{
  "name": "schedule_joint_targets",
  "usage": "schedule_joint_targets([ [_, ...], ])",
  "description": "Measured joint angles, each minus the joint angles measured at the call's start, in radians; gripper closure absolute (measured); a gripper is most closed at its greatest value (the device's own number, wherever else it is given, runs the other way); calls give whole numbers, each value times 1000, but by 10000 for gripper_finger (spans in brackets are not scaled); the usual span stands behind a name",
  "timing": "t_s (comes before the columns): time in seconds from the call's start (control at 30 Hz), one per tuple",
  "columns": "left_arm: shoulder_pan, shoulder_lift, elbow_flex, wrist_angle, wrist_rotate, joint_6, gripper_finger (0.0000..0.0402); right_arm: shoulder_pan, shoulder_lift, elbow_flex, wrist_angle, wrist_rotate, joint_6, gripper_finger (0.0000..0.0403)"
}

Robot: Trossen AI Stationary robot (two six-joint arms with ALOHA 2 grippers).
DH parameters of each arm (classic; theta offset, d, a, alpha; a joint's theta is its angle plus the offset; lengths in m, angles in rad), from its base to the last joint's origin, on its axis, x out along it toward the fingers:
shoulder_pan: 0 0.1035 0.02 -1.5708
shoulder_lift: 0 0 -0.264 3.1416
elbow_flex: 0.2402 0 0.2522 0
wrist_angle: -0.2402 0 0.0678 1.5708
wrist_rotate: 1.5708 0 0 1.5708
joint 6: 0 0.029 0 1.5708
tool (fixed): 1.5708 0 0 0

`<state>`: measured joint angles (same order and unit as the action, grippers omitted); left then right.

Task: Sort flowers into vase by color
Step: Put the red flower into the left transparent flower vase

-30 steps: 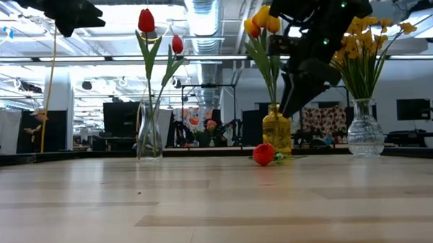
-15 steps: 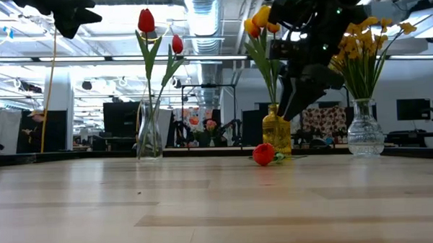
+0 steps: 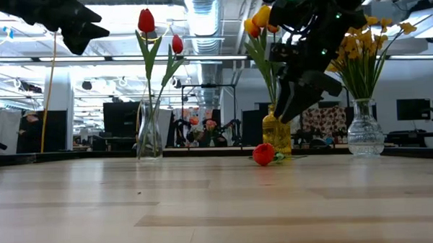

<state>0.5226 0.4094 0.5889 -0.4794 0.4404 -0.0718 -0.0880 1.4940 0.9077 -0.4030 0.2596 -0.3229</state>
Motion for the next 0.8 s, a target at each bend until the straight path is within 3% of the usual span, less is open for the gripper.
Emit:
schedule_joint_targets([
  [0.4, -50, 3, -19, 32, -7, -4, 235, 30, 0, 0, 1, 2, 4, 170],
  [0.57, -58, 3, -19, 32, -7, -4, 235, 29, 57, 2, 11, 12, 32, 170],
  [0.8, -60, 3, -19, 35, -8, -20, 235, 22, 151, 9, 35, 122, 1, 170],
])
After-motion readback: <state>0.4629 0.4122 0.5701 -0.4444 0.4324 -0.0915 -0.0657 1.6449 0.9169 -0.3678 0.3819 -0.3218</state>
